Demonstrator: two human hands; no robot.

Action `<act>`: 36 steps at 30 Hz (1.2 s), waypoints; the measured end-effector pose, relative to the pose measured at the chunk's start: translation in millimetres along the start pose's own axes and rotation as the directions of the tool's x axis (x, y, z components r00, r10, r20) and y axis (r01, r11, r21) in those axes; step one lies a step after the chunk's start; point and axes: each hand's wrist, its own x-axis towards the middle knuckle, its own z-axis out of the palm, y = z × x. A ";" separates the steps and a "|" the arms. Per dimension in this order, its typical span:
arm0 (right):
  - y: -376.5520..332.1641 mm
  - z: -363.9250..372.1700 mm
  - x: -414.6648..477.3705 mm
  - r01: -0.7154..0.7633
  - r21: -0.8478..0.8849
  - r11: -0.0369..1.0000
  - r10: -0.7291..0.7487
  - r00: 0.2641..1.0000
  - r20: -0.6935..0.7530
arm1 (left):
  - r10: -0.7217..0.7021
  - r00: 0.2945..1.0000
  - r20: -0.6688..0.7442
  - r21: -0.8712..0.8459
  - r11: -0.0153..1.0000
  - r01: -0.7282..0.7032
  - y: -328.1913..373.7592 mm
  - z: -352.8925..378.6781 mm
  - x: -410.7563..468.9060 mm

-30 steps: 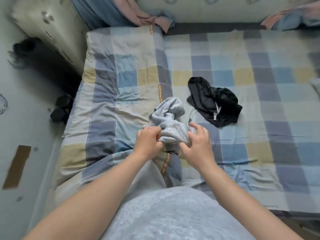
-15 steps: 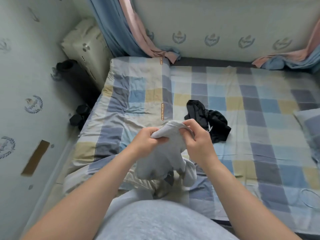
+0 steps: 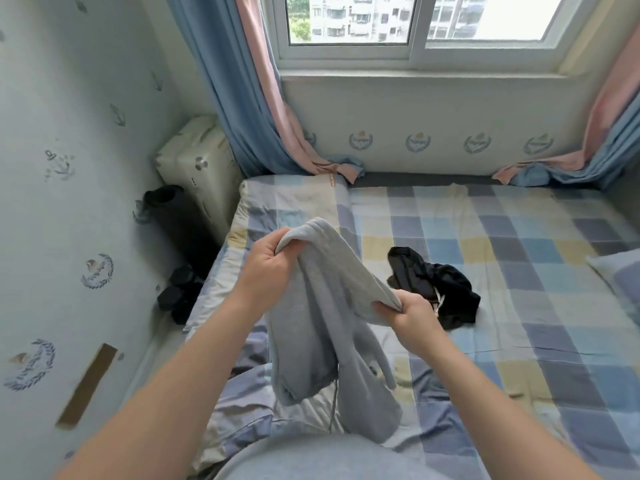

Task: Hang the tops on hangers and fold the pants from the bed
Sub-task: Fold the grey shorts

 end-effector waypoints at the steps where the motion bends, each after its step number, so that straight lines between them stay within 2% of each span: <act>1: 0.1 8.0 2.2 -0.041 0.045 0.998 0.041 0.999 -0.011 | -0.012 1.000 -0.016 0.002 1.000 0.012 -3.5 -12.1 2.4; 4: -15.4 27.9 9.8 -0.102 0.224 0.969 0.121 0.990 -0.074 | -0.076 0.992 -0.102 0.000 0.997 0.077 -19.3 -44.4 9.9; 7: -49.4 47.4 17.1 -0.047 0.274 0.961 0.057 0.998 -0.030 | -0.204 0.956 -0.212 -0.074 0.979 0.192 -38.4 -69.3 15.4; 9: -73.2 62.4 20.5 -0.014 0.269 0.963 0.011 1.000 0.010 | -0.220 0.947 -0.233 -0.092 0.975 0.204 -47.1 -79.7 14.6; 14: -122.6 91.7 25.6 0.034 0.313 0.949 -0.043 0.999 0.024 | -0.147 0.985 -0.094 0.011 0.989 0.148 -59.7 -93.5 -2.4; 16: -135.9 99.4 27.6 0.031 0.313 0.949 -0.037 0.999 0.015 | -0.078 0.992 -0.102 0.115 0.989 0.090 -63.3 -97.5 -13.4; 19: -151.5 107.0 29.4 0.002 0.360 0.933 -0.001 1.000 -0.005 | 0.025 0.985 -0.172 0.172 0.985 0.005 -63.4 -97.5 -30.6; 21: -159.8 110.0 28.8 -0.009 0.405 0.914 0.021 0.999 -0.025 | 0.074 0.987 -0.145 0.227 0.973 -0.040 -61.7 -93.3 -39.6; 29: -176.6 102.3 19.7 -0.001 0.479 0.878 0.007 1.000 -0.012 | -0.017 0.998 0.061 0.486 0.874 -0.015 -57.4 -69.8 -42.9; 32: -177.8 96.0 17.0 0.008 0.510 0.860 -0.010 1.000 0.001 | -0.049 0.993 0.107 0.386 0.922 0.004 -55.6 -58.9 -37.6; 36: -166.2 89.6 15.5 0.017 0.490 0.871 0.008 0.999 -0.050 | -0.086 0.990 0.116 0.271 0.961 0.052 -52.2 -52.8 -32.3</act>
